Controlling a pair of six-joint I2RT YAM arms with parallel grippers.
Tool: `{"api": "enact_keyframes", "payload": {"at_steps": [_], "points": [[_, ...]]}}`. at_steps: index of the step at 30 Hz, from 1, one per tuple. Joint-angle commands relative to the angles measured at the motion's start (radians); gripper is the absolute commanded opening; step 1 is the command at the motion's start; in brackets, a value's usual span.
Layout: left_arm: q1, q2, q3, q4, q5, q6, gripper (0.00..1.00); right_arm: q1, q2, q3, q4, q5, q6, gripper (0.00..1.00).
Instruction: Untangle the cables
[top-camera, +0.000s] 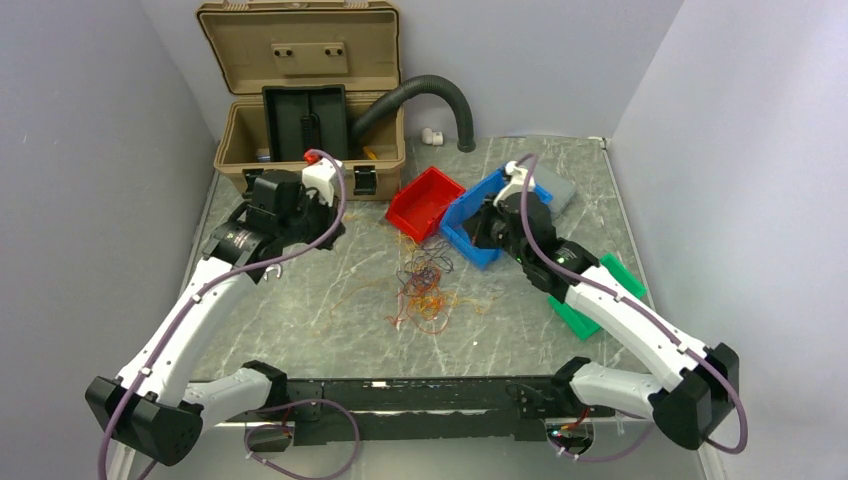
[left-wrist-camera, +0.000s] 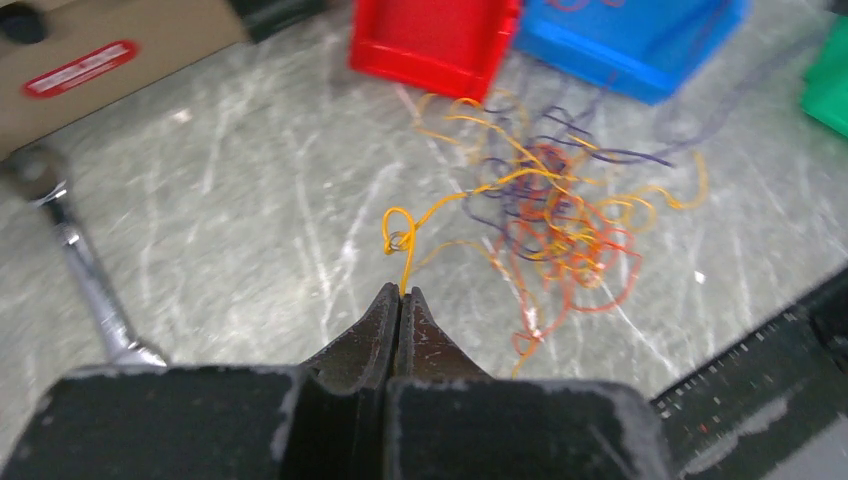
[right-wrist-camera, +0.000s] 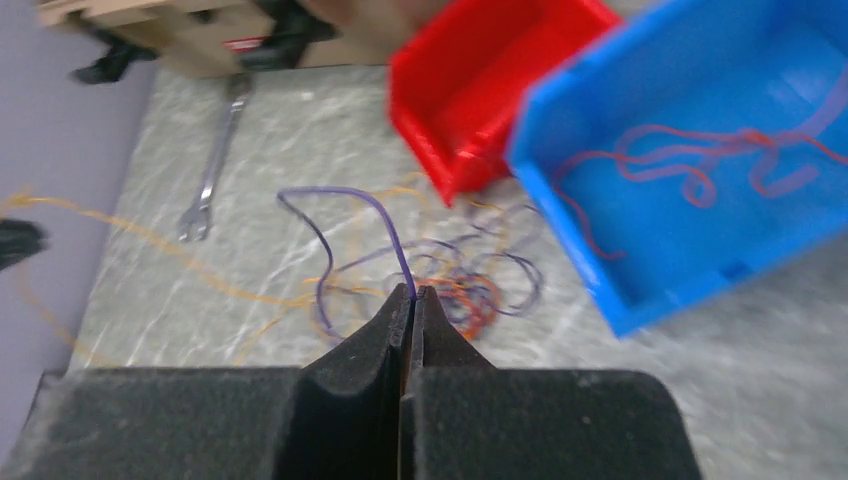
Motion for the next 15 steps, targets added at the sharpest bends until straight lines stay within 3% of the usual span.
{"api": "enact_keyframes", "payload": {"at_steps": [1, 5, 10, 15], "points": [[0.044, -0.026, 0.015, -0.020, -0.162, -0.048, 0.00, -0.068, -0.073, -0.068, -0.097, 0.070, 0.080, 0.00], [0.048, -0.051, 0.024, -0.020, -0.191, -0.045, 0.00, -0.072, -0.081, -0.077, -0.121, 0.043, 0.061, 0.00], [0.080, -0.066, 0.111, -0.092, -0.412, -0.070, 0.00, -0.083, -0.079, -0.076, -0.240, 0.187, 0.102, 0.00], [0.161, -0.119, 0.168, -0.079, -0.526, -0.100, 0.00, -0.129, -0.074, -0.078, -0.352, 0.305, 0.196, 0.00]]}}
